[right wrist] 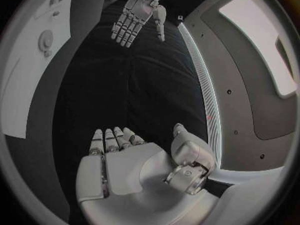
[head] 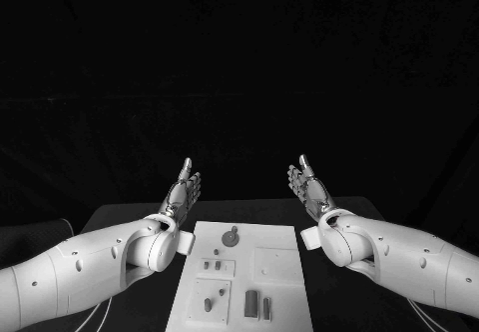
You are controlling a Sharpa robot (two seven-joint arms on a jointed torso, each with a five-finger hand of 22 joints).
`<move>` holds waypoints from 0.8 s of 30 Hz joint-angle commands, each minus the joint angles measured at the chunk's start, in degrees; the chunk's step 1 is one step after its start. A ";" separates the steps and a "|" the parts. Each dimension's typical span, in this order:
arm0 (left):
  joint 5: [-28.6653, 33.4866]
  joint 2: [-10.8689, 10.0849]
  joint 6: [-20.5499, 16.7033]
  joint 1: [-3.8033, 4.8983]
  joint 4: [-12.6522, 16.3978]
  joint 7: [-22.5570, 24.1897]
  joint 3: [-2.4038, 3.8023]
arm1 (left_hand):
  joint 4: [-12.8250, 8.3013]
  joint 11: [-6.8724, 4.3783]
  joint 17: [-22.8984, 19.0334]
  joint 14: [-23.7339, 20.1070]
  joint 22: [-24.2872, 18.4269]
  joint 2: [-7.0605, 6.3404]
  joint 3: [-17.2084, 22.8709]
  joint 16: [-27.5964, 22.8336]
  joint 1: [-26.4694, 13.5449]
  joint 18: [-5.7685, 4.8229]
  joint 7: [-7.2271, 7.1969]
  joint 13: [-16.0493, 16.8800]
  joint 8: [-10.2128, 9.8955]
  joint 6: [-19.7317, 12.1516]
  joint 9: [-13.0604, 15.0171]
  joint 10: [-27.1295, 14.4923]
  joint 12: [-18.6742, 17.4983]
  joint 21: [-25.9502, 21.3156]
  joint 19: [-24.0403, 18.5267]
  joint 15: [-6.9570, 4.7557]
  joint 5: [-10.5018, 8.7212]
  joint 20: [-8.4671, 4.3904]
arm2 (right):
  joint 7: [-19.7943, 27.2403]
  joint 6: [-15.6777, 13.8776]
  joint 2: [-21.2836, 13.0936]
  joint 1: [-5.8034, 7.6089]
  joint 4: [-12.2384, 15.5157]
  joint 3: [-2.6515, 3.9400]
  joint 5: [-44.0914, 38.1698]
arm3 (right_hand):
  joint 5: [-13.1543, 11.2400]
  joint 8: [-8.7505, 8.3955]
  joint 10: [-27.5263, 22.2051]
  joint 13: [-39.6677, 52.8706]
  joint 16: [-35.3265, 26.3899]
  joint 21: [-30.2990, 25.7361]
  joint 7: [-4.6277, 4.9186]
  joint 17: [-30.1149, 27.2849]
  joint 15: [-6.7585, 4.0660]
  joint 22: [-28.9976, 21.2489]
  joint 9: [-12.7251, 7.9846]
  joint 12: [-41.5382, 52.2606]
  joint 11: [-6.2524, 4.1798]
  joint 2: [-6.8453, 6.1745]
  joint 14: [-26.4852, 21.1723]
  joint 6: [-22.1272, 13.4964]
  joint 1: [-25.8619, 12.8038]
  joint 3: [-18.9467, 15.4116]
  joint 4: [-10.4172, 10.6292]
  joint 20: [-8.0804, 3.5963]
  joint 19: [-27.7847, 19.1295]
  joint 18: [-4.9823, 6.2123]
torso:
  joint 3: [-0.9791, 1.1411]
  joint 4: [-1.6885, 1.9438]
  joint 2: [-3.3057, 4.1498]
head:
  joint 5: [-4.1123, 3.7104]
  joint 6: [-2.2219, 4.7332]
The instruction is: Assemble the parts on the task board
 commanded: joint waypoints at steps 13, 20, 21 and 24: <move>6.72 -2.25 -17.95 -2.42 9.95 8.85 2.77 | 0.02 0.00 -0.08 -0.20 -0.10 -0.02 -0.22 -0.20 -0.42 -0.90 0.01 -0.09 -0.17 -0.29 -0.12 -0.30 -0.39 -0.20 -0.20 0.00 -0.19 0.01 | 7.06 -19.10 -4.76 -0.19 14.31 0.06 13.50 | -0.40 -0.27 -0.37 -0.15 -0.29 -0.26 -0.07 -0.24 -0.09 -0.59 -0.24 -0.27 -0.01 0.02 -0.38 -0.36 -0.43 -0.32 0.07 0.00 -0.30 -0.79 | -0.03 0.11 -0.17 | -0.09 0.04; 6.72 -2.25 -17.95 -2.42 9.95 8.85 2.77 | 0.02 0.00 -0.08 -0.20 -0.10 -0.02 -0.22 -0.20 -0.42 -0.90 0.01 -0.09 -0.17 -0.29 -0.12 -0.30 -0.39 -0.20 -0.20 0.00 -0.19 0.01 | 7.06 -19.13 -4.77 -0.19 14.33 0.06 13.52 | -0.40 -0.27 -0.37 -0.15 -0.29 -0.26 -0.07 -0.24 -0.09 -0.59 -0.24 -0.27 -0.01 0.02 -0.38 -0.36 -0.43 -0.32 0.07 0.00 -0.30 -0.79 | -0.03 0.11 -0.17 | -0.09 0.04; 6.72 -2.25 -17.95 -2.42 9.95 8.85 2.77 | 0.02 0.00 -0.08 -0.20 -0.10 -0.02 -0.22 -0.20 -0.42 -0.90 0.01 -0.09 -0.17 -0.29 -0.12 -0.30 -0.39 -0.20 -0.20 0.00 -0.19 0.01 | 7.06 -19.13 -4.77 -0.19 14.33 0.06 13.52 | -0.40 -0.27 -0.37 -0.15 -0.29 -0.26 -0.07 -0.24 -0.09 -0.59 -0.24 -0.27 -0.01 0.02 -0.38 -0.36 -0.43 -0.32 0.07 0.00 -0.30 -0.79 | -0.03 0.11 -0.17 | -0.09 0.04; 6.72 -2.25 -17.95 -2.42 9.95 8.85 2.77 | 0.02 0.00 -0.08 -0.20 -0.10 -0.02 -0.22 -0.20 -0.42 -0.90 0.01 -0.09 -0.17 -0.29 -0.12 -0.30 -0.39 -0.20 -0.20 0.00 -0.19 0.01 | 7.06 -19.13 -4.77 -0.19 14.33 0.06 13.52 | -0.40 -0.27 -0.37 -0.15 -0.29 -0.26 -0.07 -0.24 -0.09 -0.59 -0.24 -0.27 -0.01 0.02 -0.38 -0.36 -0.43 -0.32 0.07 0.00 -0.30 -0.79 | -0.03 0.11 -0.17 | -0.09 0.04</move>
